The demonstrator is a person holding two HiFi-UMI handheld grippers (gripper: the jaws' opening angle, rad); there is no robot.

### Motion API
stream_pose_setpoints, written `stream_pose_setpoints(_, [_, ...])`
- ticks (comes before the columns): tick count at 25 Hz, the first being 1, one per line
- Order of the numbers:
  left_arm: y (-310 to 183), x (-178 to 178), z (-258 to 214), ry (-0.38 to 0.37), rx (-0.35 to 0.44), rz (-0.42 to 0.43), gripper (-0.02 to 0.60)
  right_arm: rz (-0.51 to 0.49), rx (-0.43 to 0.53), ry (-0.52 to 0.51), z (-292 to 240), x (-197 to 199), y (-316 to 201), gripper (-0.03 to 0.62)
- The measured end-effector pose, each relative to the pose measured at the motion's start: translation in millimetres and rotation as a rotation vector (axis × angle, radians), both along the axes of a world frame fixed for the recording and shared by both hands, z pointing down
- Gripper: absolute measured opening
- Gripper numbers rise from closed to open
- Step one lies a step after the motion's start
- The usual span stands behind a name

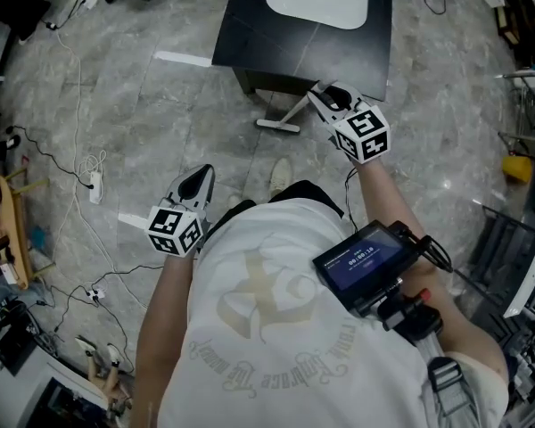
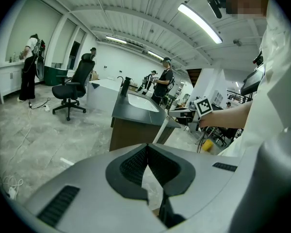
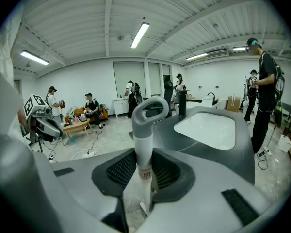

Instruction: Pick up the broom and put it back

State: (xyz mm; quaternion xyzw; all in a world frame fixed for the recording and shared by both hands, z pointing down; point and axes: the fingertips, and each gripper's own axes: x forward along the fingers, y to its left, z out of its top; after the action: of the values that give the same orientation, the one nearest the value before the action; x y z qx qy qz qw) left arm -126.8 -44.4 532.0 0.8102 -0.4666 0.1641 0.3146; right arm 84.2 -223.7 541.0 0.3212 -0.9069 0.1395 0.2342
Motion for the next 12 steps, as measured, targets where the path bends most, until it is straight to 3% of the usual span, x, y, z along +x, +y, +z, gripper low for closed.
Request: stream_pose_setpoints(12, [8.0,-2.9,-3.6,-0.009,-0.002,-0.028,0.012,0.016,0.020,-0.005,-2.9,2.9,-24.1,0.112])
